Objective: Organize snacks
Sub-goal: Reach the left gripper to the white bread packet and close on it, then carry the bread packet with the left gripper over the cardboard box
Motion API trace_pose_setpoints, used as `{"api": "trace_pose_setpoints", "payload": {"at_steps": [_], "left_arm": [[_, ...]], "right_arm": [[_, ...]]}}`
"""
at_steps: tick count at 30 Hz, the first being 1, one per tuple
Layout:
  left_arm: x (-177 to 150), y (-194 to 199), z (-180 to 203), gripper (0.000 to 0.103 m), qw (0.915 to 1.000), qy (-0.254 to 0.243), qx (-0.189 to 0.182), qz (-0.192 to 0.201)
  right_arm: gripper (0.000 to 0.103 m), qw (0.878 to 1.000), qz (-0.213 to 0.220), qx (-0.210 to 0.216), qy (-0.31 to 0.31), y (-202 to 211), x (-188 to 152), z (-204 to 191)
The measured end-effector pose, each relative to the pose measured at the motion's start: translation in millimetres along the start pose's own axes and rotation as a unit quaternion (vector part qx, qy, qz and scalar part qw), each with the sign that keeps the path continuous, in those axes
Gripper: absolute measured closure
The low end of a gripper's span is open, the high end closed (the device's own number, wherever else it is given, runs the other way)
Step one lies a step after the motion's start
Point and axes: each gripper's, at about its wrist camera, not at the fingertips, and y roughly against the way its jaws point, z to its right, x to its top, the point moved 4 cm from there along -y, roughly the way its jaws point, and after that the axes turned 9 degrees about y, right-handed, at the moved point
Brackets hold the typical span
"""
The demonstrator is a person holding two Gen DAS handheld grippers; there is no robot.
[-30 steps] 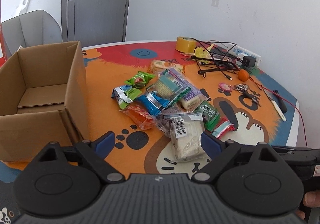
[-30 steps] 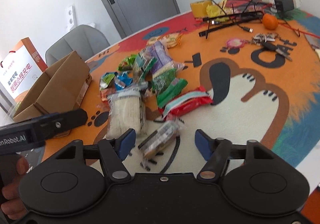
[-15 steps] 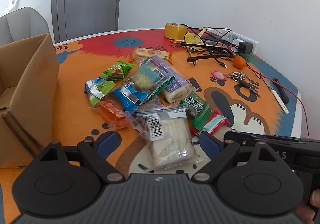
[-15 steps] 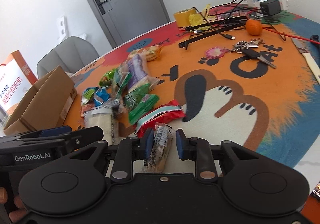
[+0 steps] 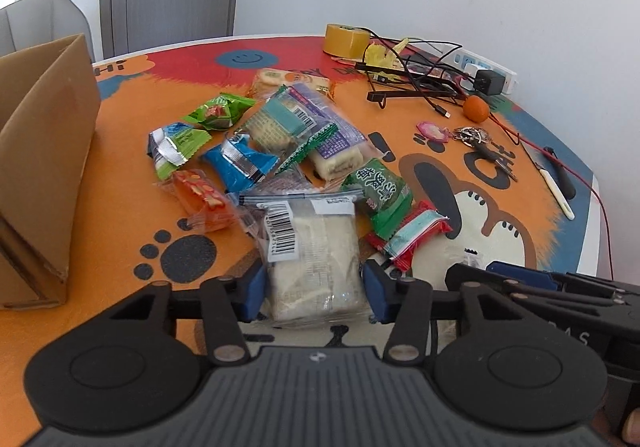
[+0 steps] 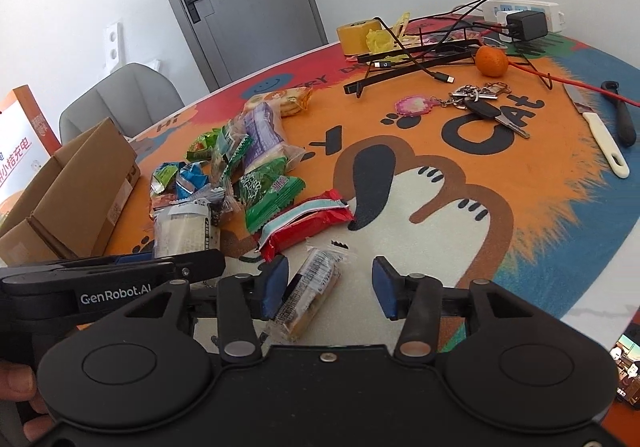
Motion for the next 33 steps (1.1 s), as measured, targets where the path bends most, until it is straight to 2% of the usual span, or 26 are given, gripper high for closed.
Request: {"api": "trace_pose_setpoints", "payload": {"at_steps": [1, 3, 16, 33], "left_arm": [[-1, 2, -1, 0.055, 1.0, -0.002, 0.0, 0.002], [-3, 6, -3, 0.056, 0.9999, -0.006, 0.007, 0.007], [6, 41, -29, 0.057, 0.9984, 0.026, 0.01, 0.049], [41, 97, -59, 0.058, 0.991, 0.05, 0.031, 0.12]], "right_arm": [[0.075, 1.0, 0.001, -0.001, 0.002, 0, -1, -1], [0.083, 1.0, -0.004, 0.022, -0.008, 0, -2, -2], [0.084, 0.999, 0.026, 0.042, 0.01, 11, 12, -30], [0.084, 0.994, 0.069, 0.082, 0.033, 17, 50, -82]]}}
